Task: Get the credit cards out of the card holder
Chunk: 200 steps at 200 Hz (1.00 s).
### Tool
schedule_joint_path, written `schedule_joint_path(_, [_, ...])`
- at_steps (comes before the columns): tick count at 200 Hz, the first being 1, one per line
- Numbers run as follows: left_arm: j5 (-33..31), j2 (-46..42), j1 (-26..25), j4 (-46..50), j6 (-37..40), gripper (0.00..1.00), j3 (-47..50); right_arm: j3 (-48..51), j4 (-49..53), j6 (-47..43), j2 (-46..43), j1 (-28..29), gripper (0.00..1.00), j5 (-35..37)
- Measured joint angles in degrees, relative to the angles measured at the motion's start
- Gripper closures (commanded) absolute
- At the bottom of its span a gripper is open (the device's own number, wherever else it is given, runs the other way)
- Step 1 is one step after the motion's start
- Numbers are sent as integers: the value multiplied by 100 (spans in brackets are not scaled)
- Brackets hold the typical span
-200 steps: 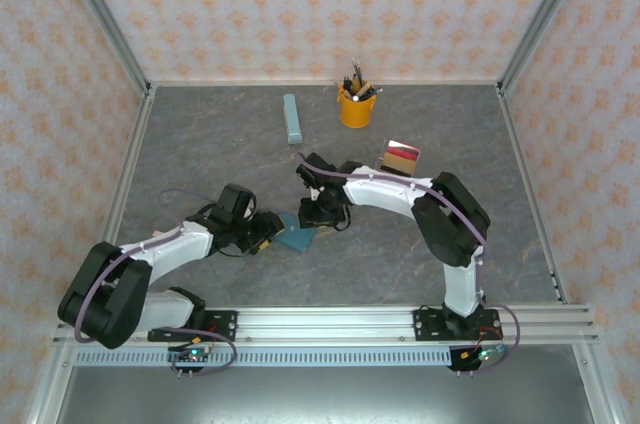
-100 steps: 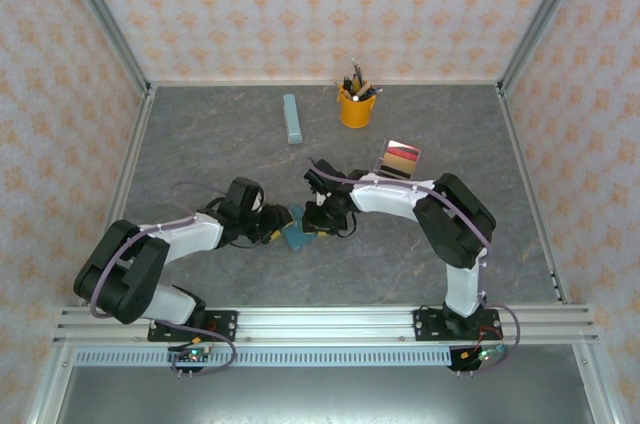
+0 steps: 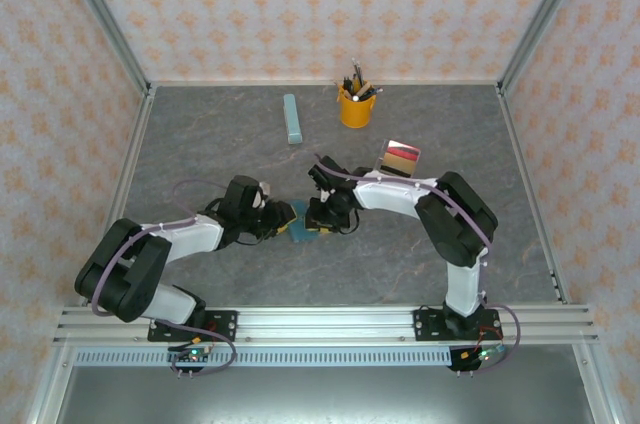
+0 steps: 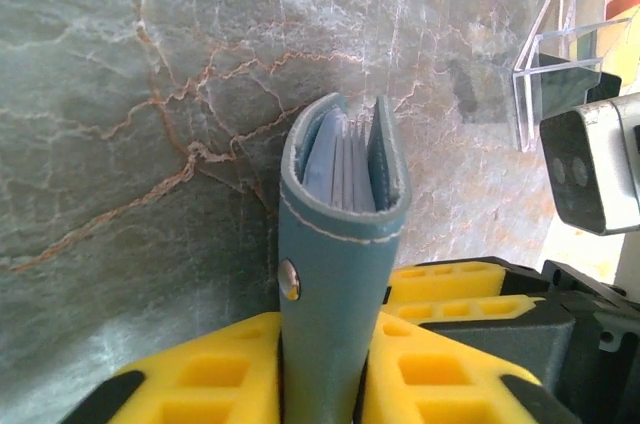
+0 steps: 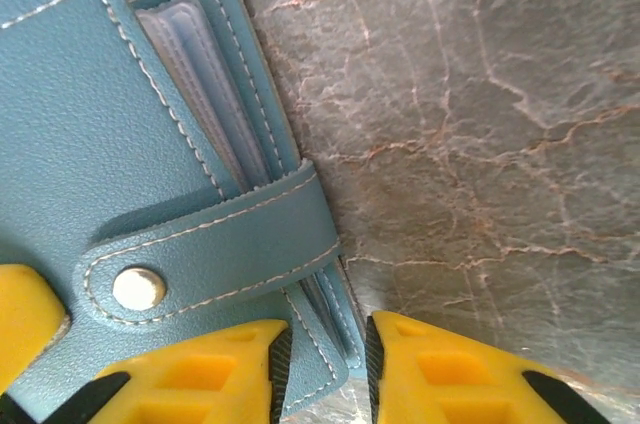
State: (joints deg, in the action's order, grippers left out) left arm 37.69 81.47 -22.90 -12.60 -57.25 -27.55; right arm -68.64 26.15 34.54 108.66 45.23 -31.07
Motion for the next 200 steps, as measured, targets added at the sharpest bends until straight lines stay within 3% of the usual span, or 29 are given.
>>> schedule_joint_path(39, [68, -186, 0, 393, 356, 100, -205, 350, -68, 55, -435, -74, 57, 328])
schedule_joint_path(67, [111, -310, 0, 595, 573, 100, -431, 538, -297, 59, -977, -184, 49, 431])
schedule_joint_path(135, [284, -339, 0, 848, 922, 100, -621, 608, -1217, 278, -1283, -190, 59, 234])
schedule_joint_path(200, [372, -376, -2, 874, 940, 100, -627, 608, -1294, 363, -1139, -190, 60, -28])
